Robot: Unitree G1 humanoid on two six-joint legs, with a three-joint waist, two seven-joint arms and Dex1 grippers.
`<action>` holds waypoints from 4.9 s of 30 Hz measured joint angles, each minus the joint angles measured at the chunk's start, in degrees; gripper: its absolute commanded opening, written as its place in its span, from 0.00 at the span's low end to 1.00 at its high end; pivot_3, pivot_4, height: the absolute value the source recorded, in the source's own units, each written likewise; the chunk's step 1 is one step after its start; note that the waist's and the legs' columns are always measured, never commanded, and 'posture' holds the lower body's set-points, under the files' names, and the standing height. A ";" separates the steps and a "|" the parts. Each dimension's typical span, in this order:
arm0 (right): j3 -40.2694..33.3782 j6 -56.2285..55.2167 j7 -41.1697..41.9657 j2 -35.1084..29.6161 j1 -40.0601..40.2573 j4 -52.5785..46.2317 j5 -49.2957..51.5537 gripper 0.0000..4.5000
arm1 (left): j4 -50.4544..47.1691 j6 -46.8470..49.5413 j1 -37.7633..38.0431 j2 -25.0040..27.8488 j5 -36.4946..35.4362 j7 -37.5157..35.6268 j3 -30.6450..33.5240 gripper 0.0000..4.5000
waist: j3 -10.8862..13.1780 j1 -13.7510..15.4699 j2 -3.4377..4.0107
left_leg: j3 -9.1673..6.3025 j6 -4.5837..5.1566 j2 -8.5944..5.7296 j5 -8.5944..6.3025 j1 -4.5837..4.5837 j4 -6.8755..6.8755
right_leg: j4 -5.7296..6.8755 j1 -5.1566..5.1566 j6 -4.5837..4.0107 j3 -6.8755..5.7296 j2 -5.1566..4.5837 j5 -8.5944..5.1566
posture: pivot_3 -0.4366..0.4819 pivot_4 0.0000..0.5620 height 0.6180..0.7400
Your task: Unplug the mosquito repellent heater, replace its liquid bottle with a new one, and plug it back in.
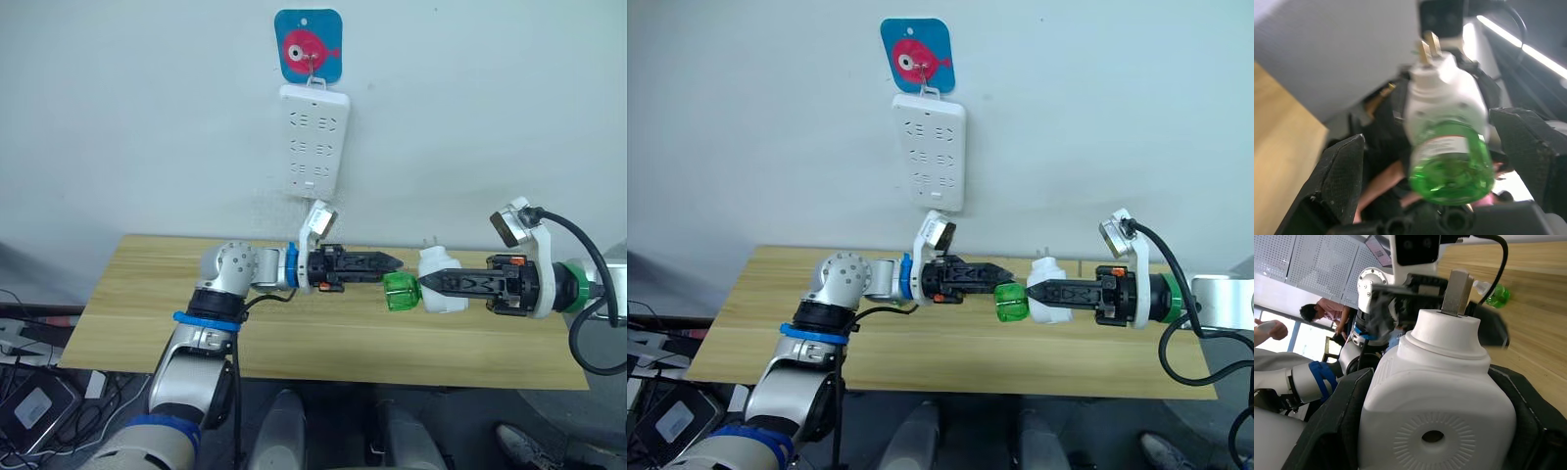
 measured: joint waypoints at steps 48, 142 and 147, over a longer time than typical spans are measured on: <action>-3.47 2.76 -1.63 6.91 -3.55 9.77 0.13 0.70 | 23.04 -156.83 -2.77 -1.60 79.26 29.64 -11.63 0.50 | 0.23 8.14 0.15 | 0.57 0.00 0.01 -0.02 -0.11 0.78 | 0.06 0.09 0.02 0.46 -0.03 0.57 | 0.77 0.39 1.00; -2.66 5.15 -2.30 8.99 -7.95 13.32 -0.15 0.70 | 10.26 -134.36 1.80 4.22 49.85 18.84 -26.48 0.50 | 0.29 7.74 0.28 | 1.45 0.06 -0.02 -0.05 -0.12 0.98 | -0.04 -0.06 0.44 1.39 -0.05 0.90 | 0.80 0.36 1.00; -3.39 3.65 -1.14 6.09 -7.84 11.53 -0.12 0.70 | -12.17 -88.80 6.61 7.56 19.59 7.62 -28.17 0.50 | 0.31 6.63 0.25 | 1.28 0.07 0.06 -0.05 -0.10 1.01 | 0.00 -0.05 0.51 1.27 0.02 0.84 | 0.80 0.36 1.00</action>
